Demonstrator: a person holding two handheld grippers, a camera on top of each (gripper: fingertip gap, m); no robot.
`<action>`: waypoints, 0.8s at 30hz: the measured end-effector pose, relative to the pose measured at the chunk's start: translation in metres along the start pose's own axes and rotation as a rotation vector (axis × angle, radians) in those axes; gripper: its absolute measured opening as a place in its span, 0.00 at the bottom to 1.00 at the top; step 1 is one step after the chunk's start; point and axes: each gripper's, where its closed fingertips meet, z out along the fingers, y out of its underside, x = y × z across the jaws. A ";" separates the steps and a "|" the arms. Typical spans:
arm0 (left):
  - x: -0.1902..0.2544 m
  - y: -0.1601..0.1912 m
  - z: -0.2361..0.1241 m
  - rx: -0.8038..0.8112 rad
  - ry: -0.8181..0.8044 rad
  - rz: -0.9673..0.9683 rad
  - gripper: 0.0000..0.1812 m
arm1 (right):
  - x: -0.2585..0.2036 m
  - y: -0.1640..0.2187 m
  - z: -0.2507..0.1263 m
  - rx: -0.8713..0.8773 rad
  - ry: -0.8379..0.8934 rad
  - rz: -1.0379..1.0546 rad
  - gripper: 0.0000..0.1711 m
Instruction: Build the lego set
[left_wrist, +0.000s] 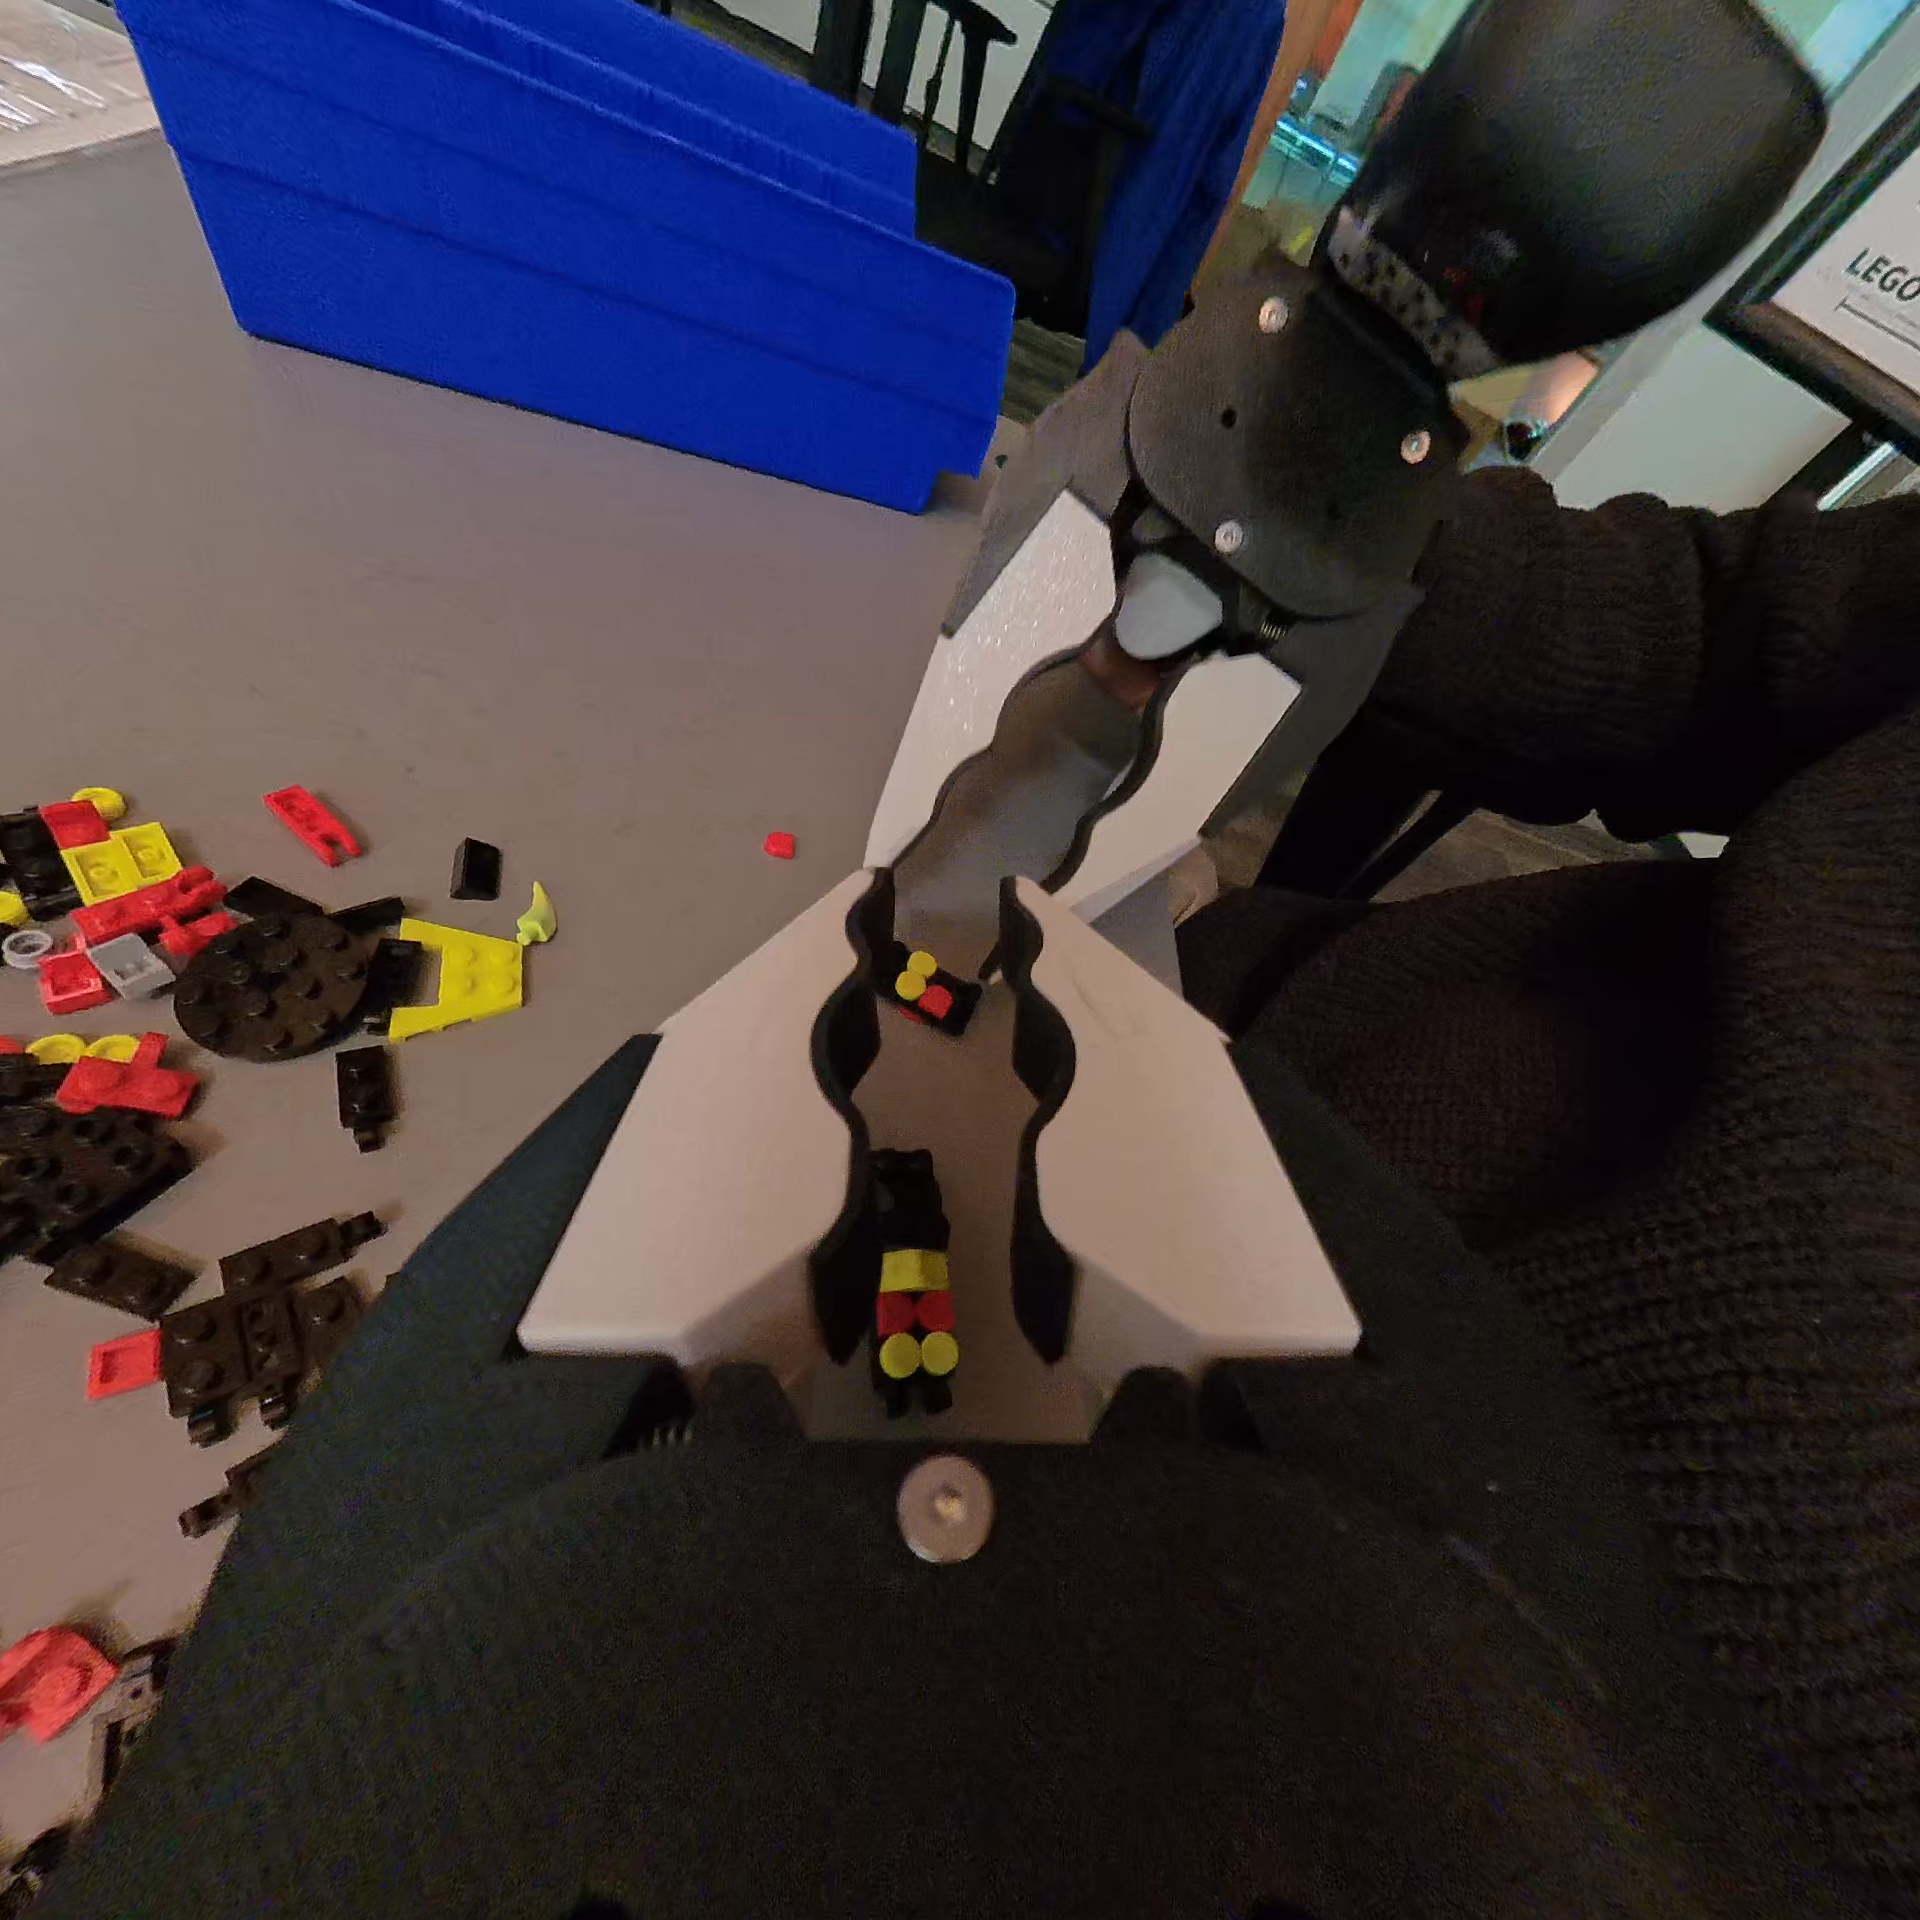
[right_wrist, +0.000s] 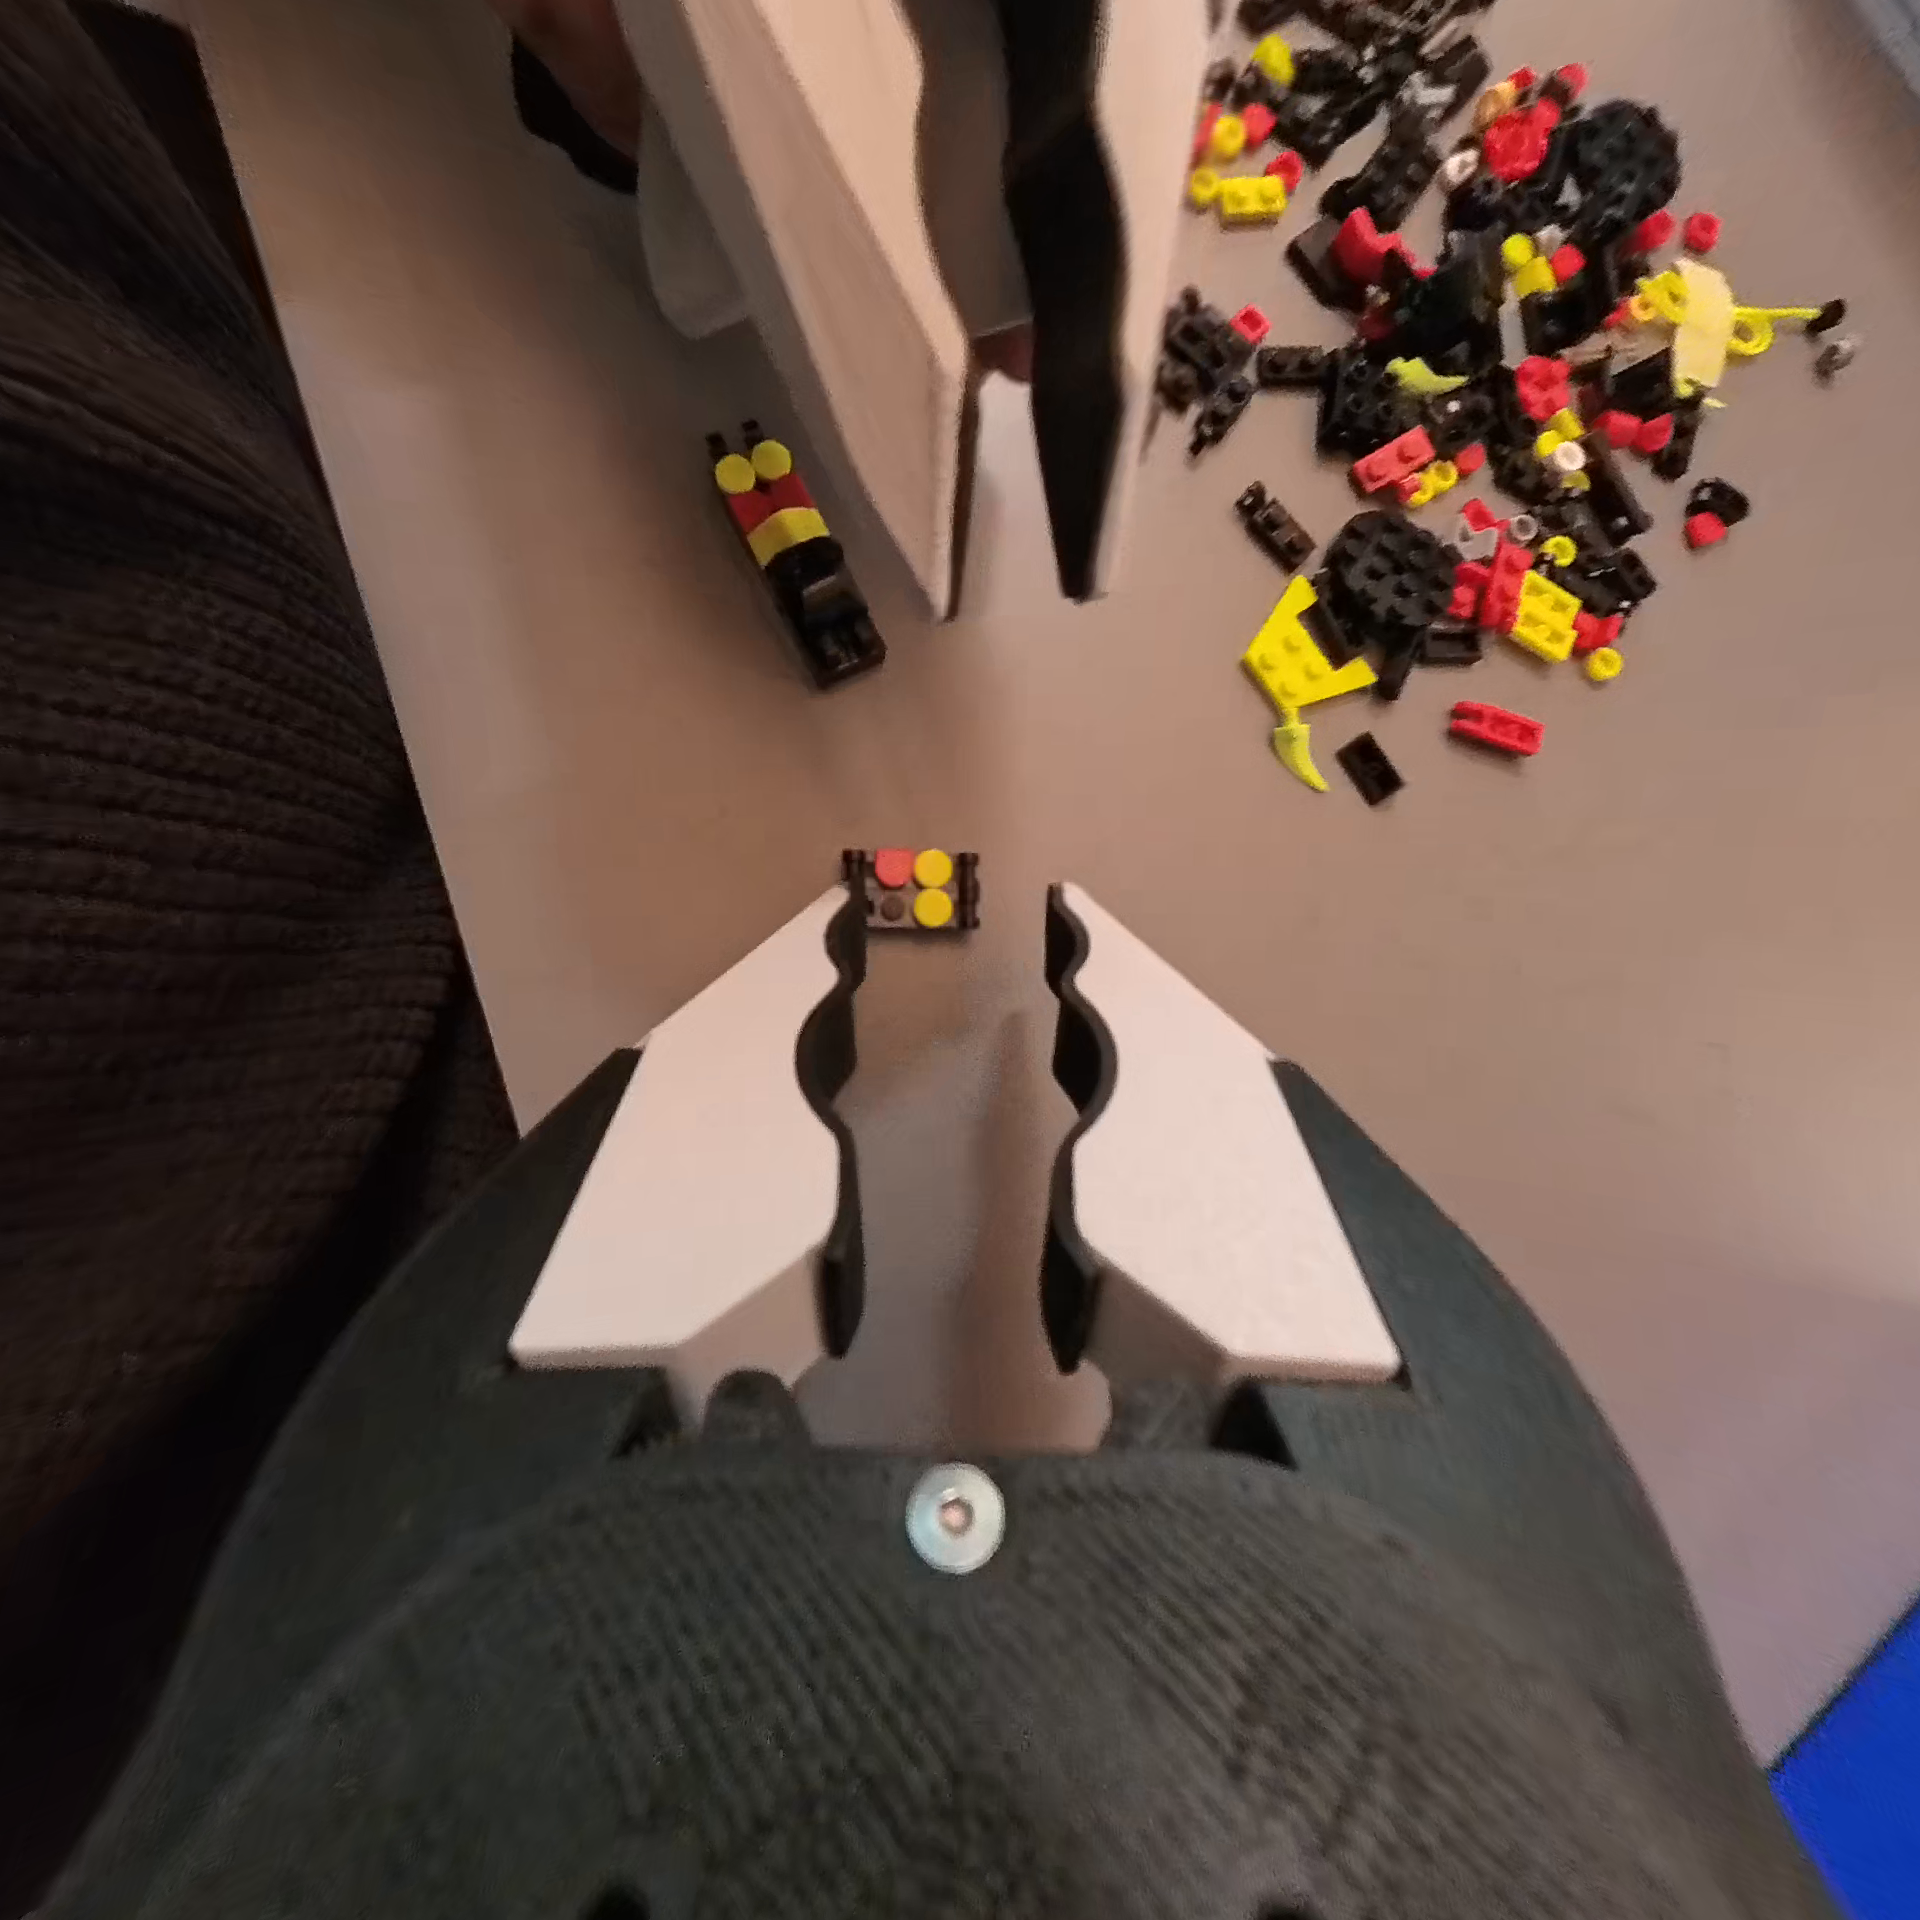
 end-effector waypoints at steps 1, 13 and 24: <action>0.000 0.001 0.000 -0.006 -0.001 0.007 0.10 | 0.002 -0.001 -0.003 0.010 0.006 0.010 0.20; 0.007 0.017 0.009 -0.112 -0.044 0.133 0.13 | 0.047 0.033 -0.014 -0.009 0.049 0.257 0.13; 0.005 0.025 0.012 -0.160 -0.090 0.215 0.15 | 0.052 0.028 -0.007 0.020 -0.026 0.343 0.03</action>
